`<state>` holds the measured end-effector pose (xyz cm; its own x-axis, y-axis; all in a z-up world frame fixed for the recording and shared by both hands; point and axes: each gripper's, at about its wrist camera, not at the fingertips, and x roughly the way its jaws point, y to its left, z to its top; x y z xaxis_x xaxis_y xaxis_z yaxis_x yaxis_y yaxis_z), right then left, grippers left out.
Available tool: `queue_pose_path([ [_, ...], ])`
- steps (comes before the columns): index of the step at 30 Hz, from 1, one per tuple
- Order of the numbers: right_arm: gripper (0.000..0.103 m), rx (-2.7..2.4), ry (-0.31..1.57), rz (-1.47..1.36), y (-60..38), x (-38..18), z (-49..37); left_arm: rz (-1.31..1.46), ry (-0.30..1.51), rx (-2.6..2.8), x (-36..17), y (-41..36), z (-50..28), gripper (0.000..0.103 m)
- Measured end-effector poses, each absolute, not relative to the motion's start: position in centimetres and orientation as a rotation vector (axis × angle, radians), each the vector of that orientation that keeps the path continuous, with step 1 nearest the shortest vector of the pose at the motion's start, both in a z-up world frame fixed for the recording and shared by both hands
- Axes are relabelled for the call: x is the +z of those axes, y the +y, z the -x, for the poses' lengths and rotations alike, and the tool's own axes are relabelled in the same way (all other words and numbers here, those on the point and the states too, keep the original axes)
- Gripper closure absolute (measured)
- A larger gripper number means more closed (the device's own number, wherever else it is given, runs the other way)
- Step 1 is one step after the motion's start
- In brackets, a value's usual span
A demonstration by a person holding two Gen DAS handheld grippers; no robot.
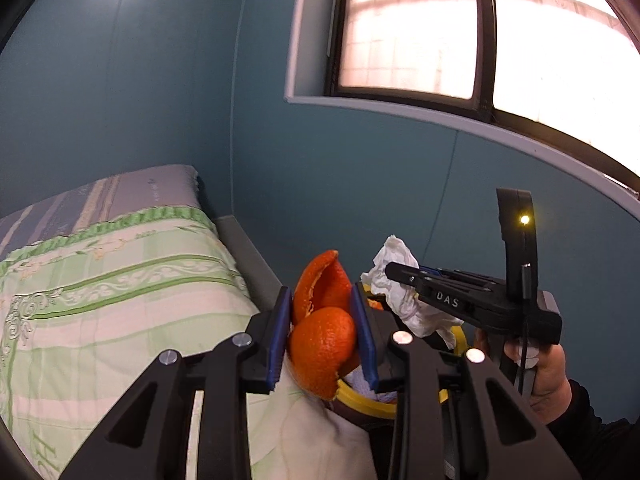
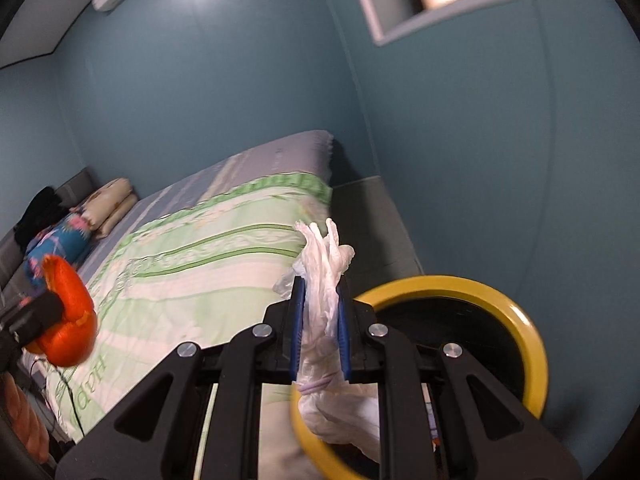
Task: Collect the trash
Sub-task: 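Carry the orange peel and tissues with both tools to the yellow bin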
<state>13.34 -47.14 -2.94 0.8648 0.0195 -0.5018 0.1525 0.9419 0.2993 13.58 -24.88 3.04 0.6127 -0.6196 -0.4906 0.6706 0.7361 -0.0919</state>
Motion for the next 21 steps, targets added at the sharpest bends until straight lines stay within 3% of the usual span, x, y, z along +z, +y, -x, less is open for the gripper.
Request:
queue_pose_path([
  [12,0.089,-0.188,0.6,-0.416,-53.4,-7.3,-15.0,-0.134,0.746,-0.866,-5.6,-35.0,-20.0,0.074],
  [21,0.088,-0.215,0.626,-0.46,-54.7,-9.0,-16.1,-0.077,0.859,-0.918,-9.2,-37.7,-22.3,0.074],
])
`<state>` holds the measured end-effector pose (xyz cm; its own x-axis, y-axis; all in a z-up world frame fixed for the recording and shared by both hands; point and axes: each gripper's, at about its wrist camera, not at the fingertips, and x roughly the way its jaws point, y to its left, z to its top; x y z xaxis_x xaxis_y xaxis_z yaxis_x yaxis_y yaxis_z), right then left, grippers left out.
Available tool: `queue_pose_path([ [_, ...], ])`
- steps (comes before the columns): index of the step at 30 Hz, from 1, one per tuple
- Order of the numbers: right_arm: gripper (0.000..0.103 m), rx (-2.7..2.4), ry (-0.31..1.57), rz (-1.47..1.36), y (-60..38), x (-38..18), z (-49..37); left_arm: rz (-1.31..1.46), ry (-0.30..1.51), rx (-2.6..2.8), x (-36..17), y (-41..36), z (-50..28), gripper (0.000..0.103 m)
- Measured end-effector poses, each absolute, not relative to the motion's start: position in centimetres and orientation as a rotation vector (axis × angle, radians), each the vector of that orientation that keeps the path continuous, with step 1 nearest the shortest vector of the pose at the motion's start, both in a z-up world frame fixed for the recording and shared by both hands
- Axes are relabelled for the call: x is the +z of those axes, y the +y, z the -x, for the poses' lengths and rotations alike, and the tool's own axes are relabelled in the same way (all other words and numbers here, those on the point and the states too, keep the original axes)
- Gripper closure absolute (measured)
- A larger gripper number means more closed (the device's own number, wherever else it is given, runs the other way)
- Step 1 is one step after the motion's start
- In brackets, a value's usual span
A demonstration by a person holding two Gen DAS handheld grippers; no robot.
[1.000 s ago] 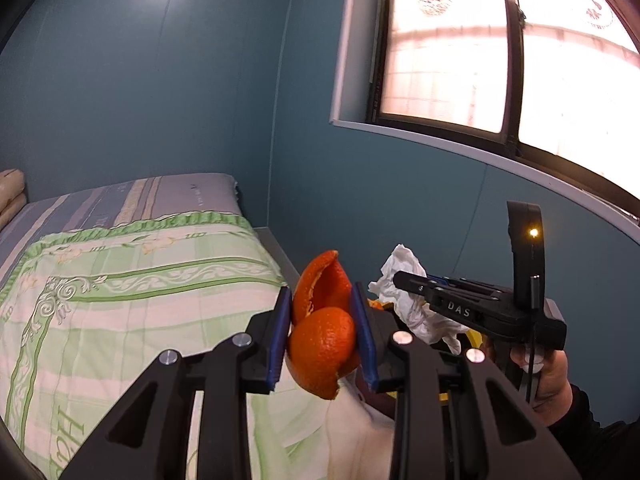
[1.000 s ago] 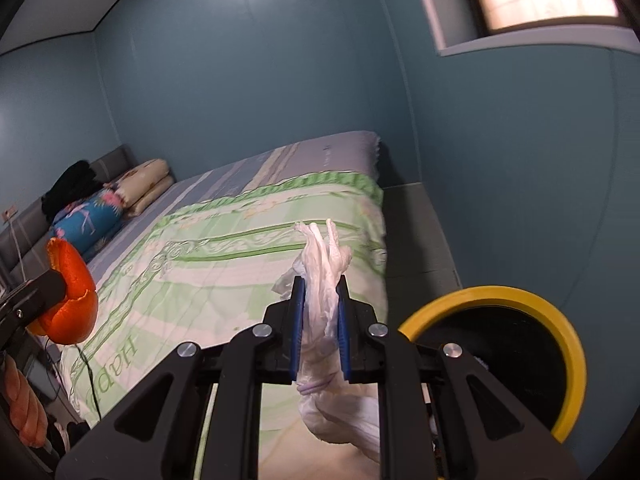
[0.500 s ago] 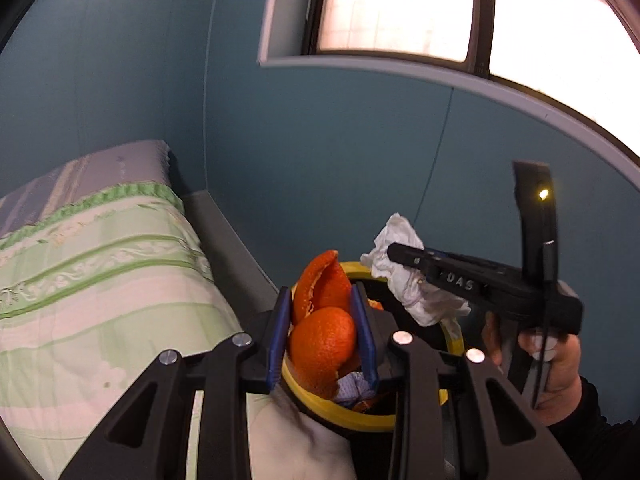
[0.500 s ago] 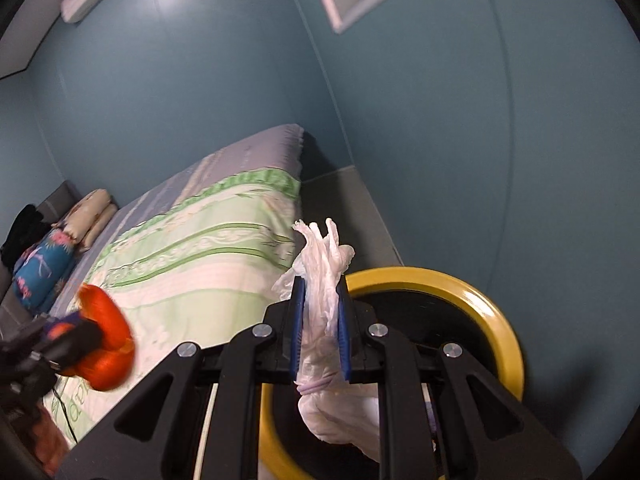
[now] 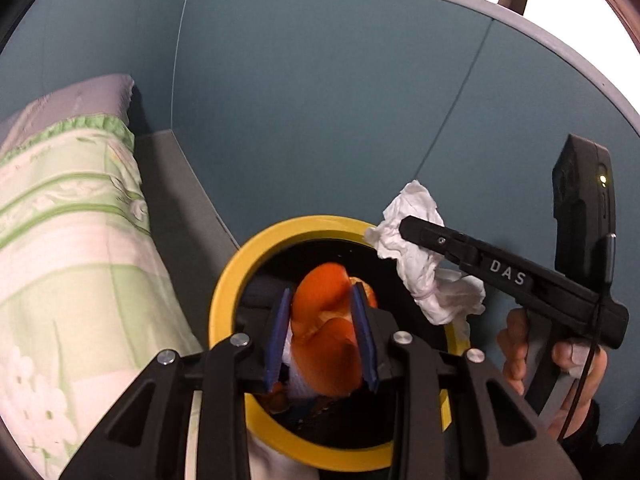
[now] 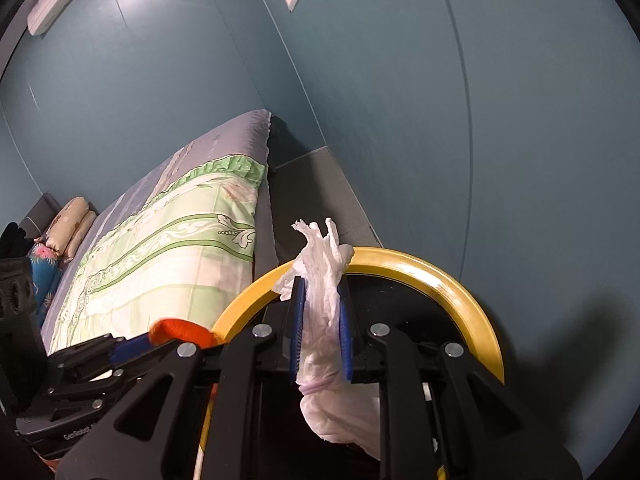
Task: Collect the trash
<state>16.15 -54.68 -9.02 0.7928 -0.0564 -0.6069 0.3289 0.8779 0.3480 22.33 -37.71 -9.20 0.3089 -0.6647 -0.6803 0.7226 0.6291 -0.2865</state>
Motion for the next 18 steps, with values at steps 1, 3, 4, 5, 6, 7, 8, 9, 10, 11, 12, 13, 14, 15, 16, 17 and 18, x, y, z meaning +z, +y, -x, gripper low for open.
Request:
queue_pose_path([
  [1,0.088,-0.219,0.626,-0.461,-54.9,-9.1,-16.0,-0.072,0.863,-0.922,-9.3,-37.8,-22.4,0.074],
  [3,0.088,-0.225,0.625,-0.465,-55.2,-9.1,-16.2,-0.065,0.862,-0.923,-9.4,-38.1,-22.2,0.074],
  [4,0.088,-0.229,0.627,-0.464,-55.2,-9.1,-16.3,-0.064,0.861,-0.925,-9.3,-38.2,-22.2,0.074],
  [5,0.088,-0.234,0.627,-0.467,-55.1,-9.2,-16.9,-0.062,0.86,-0.928,-9.4,-38.2,-22.3,0.074],
  [6,0.087,-0.24,0.625,-0.472,-55.3,-9.2,-16.9,-0.058,0.858,-0.928,-9.2,-38.2,-22.3,0.073],
  [7,0.086,-0.244,0.622,-0.478,-55.5,-9.2,-16.9,-0.051,0.857,-0.93,-9.1,-38.2,-22.3,0.066],
  [8,0.08,-0.249,0.62,-0.482,-55.6,-9.2,-16.9,-0.043,0.857,-0.93,-9.1,-38.0,-22.5,0.06],
  [9,0.072,-0.259,0.613,-0.486,-55.6,-9.1,-16.9,-0.03,0.848,-0.921,-9.0,-37.7,-22.4,0.048],
  [10,0.064,-0.265,0.609,-0.487,-55.7,-9.1,-16.8,-0.024,0.841,-0.915,-8.7,-37.3,-22.5,0.043],
  [11,0.063,-0.271,0.607,-0.49,-55.7,-9.0,-16.8,-0.017,0.835,-0.909,-8.6,-37.1,-22.5,0.042],
  [12,0.062,-0.274,0.606,-0.492,-55.8,-9.0,-16.7,-0.004,0.834,-0.905,-8.5,-36.6,-22.6,0.042],
  [13,0.062,-0.278,0.607,-0.495,-55.8,-8.9,-16.6,0.011,0.836,-0.902,-8.3,-36.1,-22.7,0.039],
  [14,0.062,-0.281,0.606,-0.498,-55.8,-8.9,-16.5,0.036,0.84,-0.896,-8.2,-35.5,-22.9,0.037],
  [15,0.062,-0.285,0.604,-0.499,-55.7,-8.7,-16.4,0.058,0.841,-0.886,-8.0,-34.7,-23.1,0.035],
  [16,0.061,-0.288,0.6,-0.5,-55.7,-8.6,-16.2,0.07,0.837,-0.878,-7.9,-34.1,-23.2,0.034],
  [17,0.061,-0.29,0.596,-0.498,-55.5,-8.4,-16.2,0.079,0.831,-0.868,-7.7,-33.5,-23.3,0.034],
  [18,0.061,-0.293,0.592,-0.496,-55.5,-8.3,-16.1,0.091,0.82,-0.853,-7.4,-32.4,-23.3,0.034],
])
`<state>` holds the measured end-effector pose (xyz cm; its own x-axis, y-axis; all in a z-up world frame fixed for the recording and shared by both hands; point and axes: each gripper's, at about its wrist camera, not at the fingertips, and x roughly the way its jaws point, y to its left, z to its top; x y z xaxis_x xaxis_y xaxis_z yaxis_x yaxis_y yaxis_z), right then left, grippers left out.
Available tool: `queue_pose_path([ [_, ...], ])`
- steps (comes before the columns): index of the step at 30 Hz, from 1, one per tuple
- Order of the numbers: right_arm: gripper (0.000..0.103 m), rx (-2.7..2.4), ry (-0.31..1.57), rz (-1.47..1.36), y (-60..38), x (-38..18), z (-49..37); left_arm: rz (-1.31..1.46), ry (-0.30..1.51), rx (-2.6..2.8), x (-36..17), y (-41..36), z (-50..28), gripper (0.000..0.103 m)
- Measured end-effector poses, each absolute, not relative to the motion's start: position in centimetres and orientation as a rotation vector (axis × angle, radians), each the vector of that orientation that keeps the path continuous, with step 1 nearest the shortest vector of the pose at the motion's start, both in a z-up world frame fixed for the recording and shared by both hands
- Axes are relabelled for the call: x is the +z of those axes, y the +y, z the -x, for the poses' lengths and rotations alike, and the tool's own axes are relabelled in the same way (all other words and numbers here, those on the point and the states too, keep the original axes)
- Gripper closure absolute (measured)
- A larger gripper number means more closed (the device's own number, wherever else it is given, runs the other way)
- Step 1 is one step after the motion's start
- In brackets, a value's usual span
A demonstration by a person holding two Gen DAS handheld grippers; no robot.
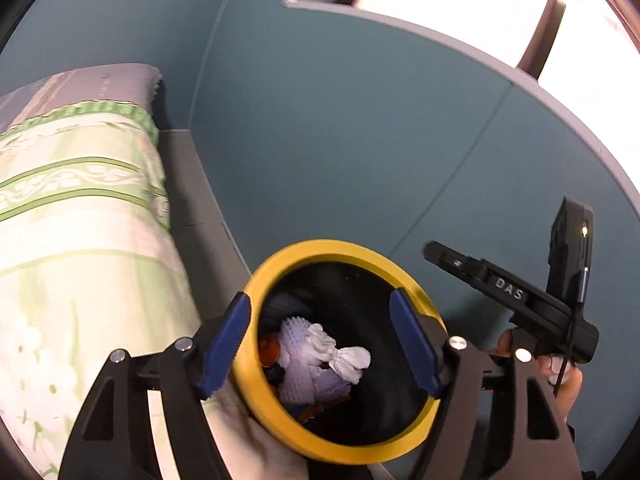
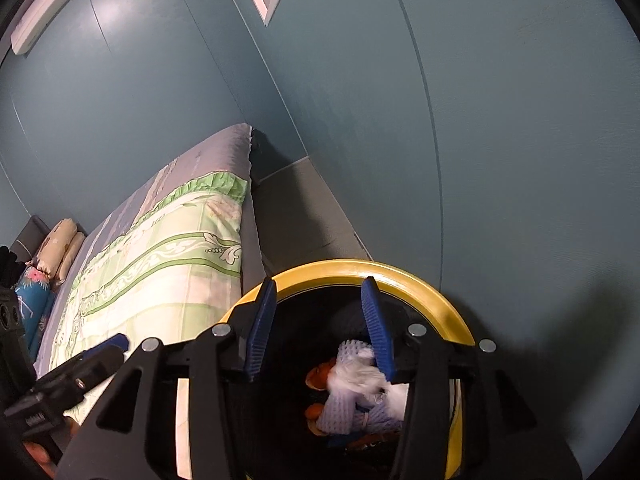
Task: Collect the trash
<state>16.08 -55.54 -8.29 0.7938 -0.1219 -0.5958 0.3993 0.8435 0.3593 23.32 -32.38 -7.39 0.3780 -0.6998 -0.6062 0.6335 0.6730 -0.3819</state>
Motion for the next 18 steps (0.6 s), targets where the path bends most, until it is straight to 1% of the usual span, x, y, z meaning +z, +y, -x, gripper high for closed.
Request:
queue_pose_path([
  [1,0.06,-0.3,0.587,-0.495,-55.4,-8.1,-15.9,0.097,0.812,-0.847,-7.1,-31.7,-23.3,0.034],
  [2,0.058,-0.307,0.582,-0.492,-55.1,-7.8,-15.7,0.102,0.797,-0.832,-6.8,-30.5,-23.2,0.033],
  [4,0.052,-0.315,0.574,-0.468,-54.4,-7.3,-15.5,0.105,0.771,-0.788,-6.4,-28.3,-23.1,0.028],
  [8,0.043,-0.313,0.554,-0.419,-51.8,-6.1,-15.4,0.109,0.721,-0.683,-5.8,-22.6,-22.6,0.025],
  [9,0.038,-0.307,0.548,-0.408,-51.2,-5.8,-15.3,0.11,0.709,-0.647,-5.7,-21.0,-22.4,0.021],
  [10,0.032,-0.295,0.54,-0.391,-49.9,-5.4,-15.3,0.113,0.698,-0.622,-5.6,-19.7,-22.4,0.02],
  [11,0.029,-0.281,0.532,-0.376,-48.8,-5.1,-15.3,0.111,0.677,-0.589,-5.3,-17.9,-22.0,0.02],
  [13,0.017,-0.238,0.506,-0.349,-46.2,-4.2,-15.3,0.11,0.642,-0.528,-4.7,-15.1,-21.1,0.012],
  [15,0.01,-0.207,0.478,-0.338,-44.2,-3.6,-15.0,0.125,0.597,-0.462,-4.0,-11.6,-19.9,0.01],
  [18,0.008,-0.176,0.421,-0.314,-40.4,-2.3,-14.4,0.14,0.537,-0.37,-2.8,-7.3,-17.5,0.008],
])
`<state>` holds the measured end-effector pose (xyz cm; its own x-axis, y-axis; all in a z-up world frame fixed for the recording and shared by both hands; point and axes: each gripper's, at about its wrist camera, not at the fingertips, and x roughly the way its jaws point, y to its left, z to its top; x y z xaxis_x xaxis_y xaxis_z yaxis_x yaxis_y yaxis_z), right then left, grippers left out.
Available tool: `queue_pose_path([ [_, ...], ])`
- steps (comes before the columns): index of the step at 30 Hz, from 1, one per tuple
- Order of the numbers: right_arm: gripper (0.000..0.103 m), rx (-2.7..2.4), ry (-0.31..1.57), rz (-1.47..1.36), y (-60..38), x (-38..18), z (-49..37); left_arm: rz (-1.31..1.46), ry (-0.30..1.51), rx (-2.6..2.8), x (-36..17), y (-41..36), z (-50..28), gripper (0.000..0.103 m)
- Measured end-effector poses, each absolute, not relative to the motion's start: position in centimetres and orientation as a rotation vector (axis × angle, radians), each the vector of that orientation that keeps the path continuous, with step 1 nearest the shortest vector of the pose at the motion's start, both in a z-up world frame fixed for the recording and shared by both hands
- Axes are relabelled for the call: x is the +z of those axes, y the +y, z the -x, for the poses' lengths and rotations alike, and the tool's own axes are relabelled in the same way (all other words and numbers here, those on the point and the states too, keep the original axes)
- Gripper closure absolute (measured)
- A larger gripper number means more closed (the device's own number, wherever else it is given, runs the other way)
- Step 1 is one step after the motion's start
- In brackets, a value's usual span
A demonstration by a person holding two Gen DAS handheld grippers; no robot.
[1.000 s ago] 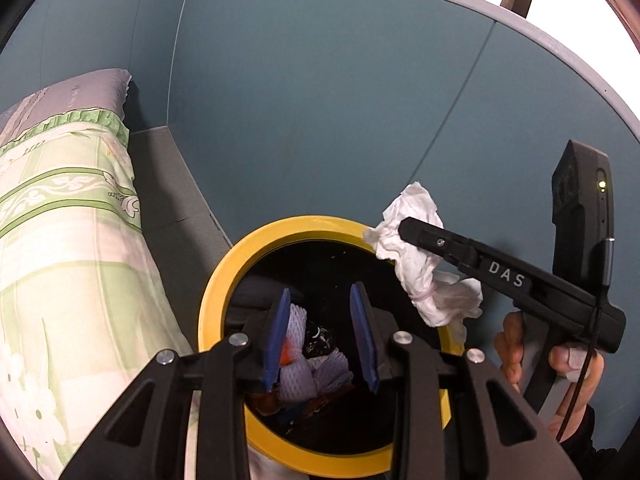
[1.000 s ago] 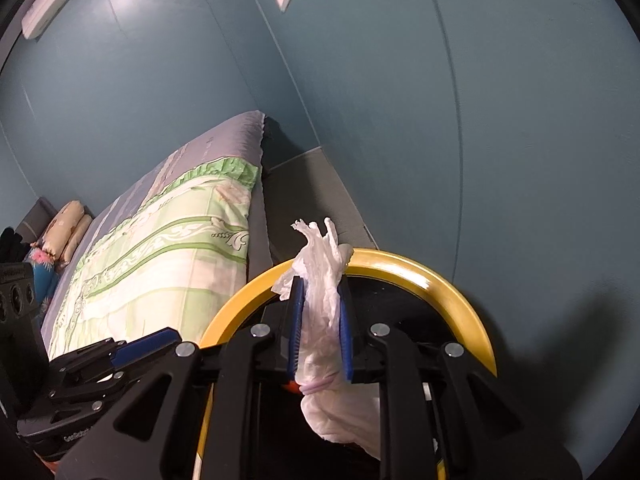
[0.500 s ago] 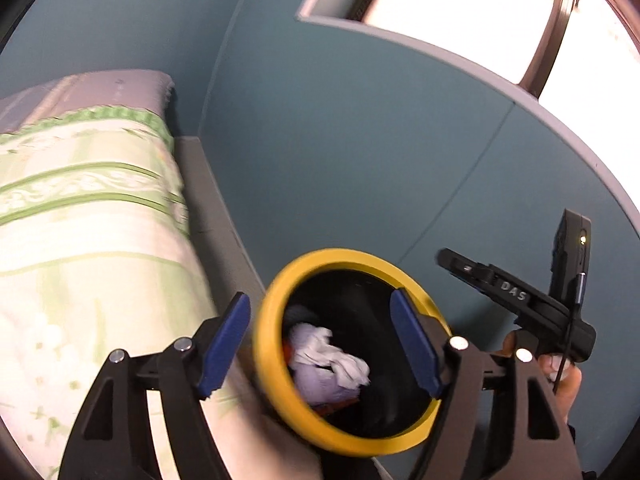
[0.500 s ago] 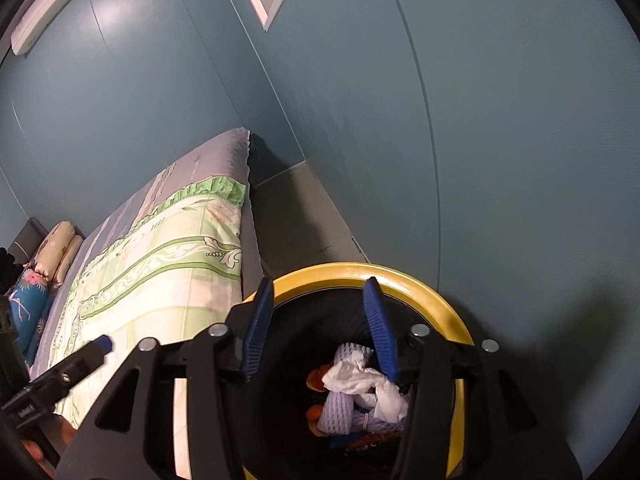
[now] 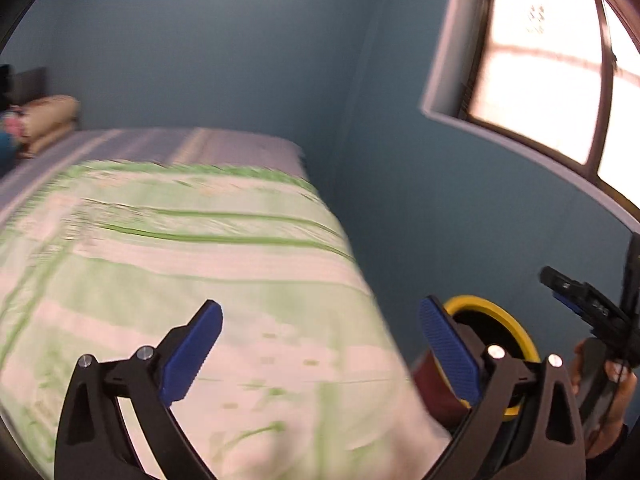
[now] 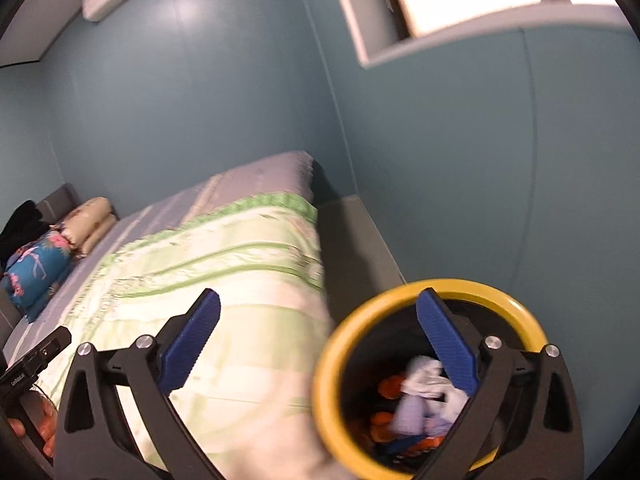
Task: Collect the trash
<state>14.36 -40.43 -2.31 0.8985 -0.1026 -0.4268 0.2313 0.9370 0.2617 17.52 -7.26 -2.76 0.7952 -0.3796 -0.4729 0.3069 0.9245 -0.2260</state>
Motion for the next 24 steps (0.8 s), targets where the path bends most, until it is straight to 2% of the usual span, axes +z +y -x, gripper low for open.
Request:
queue_pose_path([
  [6,0.008,-0.157,0.245,-0.239,-33.0,1.2,-11.4,0.177,0.391,-0.223,0.6,-0.8,-11.8,0.008],
  [13,0.008,-0.04,0.142,-0.166,-26.5,4.2,-7.4,0.181,0.27,-0.106,4.4,2.4,-5.7,0.008],
  [24,0.008,-0.135,0.188,-0.149,-24.1,1.2,-4.4,0.202,0.212,-0.008,3.7,2.6,0.2,0.008],
])
